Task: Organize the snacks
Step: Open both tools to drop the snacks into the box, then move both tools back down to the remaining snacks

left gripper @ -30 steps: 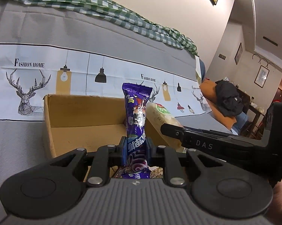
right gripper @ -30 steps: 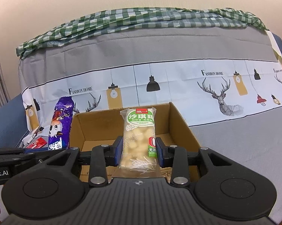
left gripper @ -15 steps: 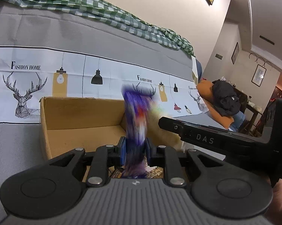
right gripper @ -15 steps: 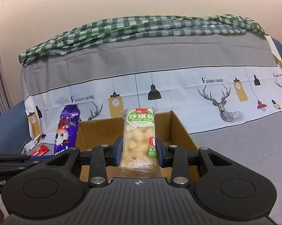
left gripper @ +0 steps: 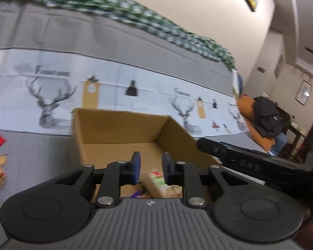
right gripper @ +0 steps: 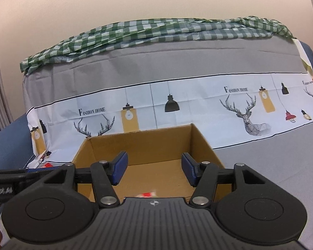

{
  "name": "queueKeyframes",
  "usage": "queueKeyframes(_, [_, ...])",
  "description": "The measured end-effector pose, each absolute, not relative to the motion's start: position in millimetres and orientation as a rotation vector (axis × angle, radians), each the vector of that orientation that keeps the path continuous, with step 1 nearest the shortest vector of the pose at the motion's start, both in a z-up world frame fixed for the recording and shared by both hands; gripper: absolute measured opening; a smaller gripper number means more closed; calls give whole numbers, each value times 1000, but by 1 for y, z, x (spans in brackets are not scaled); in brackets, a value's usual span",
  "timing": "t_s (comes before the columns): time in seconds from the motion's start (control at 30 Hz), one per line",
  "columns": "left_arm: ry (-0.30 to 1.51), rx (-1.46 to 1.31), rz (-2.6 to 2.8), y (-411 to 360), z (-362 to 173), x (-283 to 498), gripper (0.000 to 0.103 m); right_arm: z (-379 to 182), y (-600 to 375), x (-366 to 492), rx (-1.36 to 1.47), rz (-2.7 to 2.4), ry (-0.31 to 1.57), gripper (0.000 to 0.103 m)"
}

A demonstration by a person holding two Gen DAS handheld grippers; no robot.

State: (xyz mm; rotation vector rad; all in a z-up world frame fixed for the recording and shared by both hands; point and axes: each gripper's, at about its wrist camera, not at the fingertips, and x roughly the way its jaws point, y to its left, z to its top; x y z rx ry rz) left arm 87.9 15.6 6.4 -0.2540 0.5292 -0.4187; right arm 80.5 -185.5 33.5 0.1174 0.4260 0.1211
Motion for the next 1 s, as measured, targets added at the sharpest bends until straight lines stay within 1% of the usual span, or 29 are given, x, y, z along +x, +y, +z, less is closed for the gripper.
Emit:
queueKeyframes(0.03, [536,-272,-403,23,6,89,17,33,-183,81,116,125,428,59])
queueKeyframes(0.27, [609,-364,-294,79,9,93,17,32,-157,84,143,180,451,57])
queueKeyframes(0.33, [627,-325,-219,100,15,100,17,31,-149,85,160,194,455,51])
queueKeyframes(0.4, [647,-307,-144,121,19,110,17,31,-139,86,181,221,464,37])
queueKeyframes(0.5, [644,-307,-66,155,6,115,17,32,-123,87,199,267,467,27])
queueKeyframes(0.53, [653,-299,-32,166,-6,110,17,32,-118,86,202,279,471,27])
queueKeyframes(0.57, [701,-306,-8,177,-18,109,17,31,-112,86,207,291,477,27])
queueKeyframes(0.6, [794,-342,31,191,-31,112,18,31,-108,86,212,302,485,28])
queueKeyframes(0.63, [839,-405,53,207,-41,113,18,30,-102,87,218,317,495,28])
queueKeyframes(0.73, [886,-487,138,239,-56,116,18,28,-85,89,234,369,532,28])
queueKeyframes(0.77, [899,-483,159,244,-59,117,21,28,-78,89,229,390,539,28])
queueKeyframes(0.83, [941,-455,203,249,-65,120,22,27,-64,89,216,426,555,29])
queueKeyframes(0.87, [953,-422,210,247,-67,122,27,28,-59,88,217,436,561,29])
queueKeyframes(0.9, [961,-391,213,244,-68,124,38,27,-53,88,222,450,568,31])
queueKeyframes(0.93, [969,-370,218,241,-70,127,43,27,-47,88,224,464,575,32])
queueKeyframes(0.97, [982,-345,229,240,-72,129,46,26,-41,88,225,474,582,34])
queueKeyframes(1.0, [995,-328,240,236,-74,132,46,25,-35,88,227,484,589,36])
